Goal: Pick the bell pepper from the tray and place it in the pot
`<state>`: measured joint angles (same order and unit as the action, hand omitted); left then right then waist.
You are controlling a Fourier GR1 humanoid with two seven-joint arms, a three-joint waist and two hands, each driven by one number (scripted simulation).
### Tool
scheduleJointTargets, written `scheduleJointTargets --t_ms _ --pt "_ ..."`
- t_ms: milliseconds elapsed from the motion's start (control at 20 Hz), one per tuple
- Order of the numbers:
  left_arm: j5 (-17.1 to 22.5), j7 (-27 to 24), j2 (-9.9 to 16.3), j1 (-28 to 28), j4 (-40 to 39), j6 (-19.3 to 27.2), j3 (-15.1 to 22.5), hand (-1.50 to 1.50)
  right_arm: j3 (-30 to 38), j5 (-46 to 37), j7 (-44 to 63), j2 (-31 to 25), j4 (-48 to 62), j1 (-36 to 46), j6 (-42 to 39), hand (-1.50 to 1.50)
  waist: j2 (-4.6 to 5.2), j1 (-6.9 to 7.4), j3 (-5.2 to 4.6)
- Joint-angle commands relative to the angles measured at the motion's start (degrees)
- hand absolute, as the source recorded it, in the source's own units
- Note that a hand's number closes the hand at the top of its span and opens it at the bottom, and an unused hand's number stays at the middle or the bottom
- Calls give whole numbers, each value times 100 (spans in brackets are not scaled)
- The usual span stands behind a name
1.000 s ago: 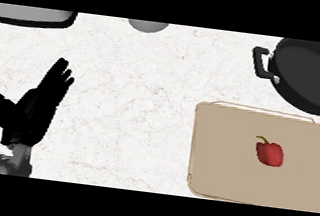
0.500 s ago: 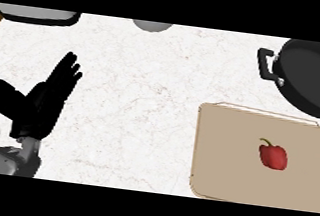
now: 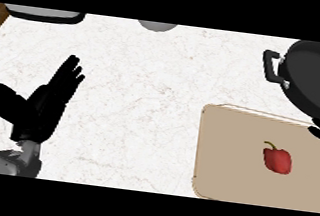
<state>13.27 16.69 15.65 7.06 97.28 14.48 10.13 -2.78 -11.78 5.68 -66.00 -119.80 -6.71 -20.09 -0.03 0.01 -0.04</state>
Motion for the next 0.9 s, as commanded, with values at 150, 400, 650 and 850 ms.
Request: scheduleJointTargets --t_ms 150,400,650,850 --pt "-172 442 -147 350 -36 78 -57 0 -623 -1059 665 491 -21 196 -416 -150 4 -4 4" --pt "-118 -192 -192 55 -329 -348 -306 0 -920 -1610 1017 1191 163 649 -744 -150 7 19 1" --pt "-299 140 -285 -161 183 -270 -253 0 -683 -2173 231 1681 356 -16 -369 -150 -5 -18 6" --pt "-244 223 -226 -184 252 -484 -435 0 -823 -2424 490 2203 339 209 -566 -150 -1 12 5"
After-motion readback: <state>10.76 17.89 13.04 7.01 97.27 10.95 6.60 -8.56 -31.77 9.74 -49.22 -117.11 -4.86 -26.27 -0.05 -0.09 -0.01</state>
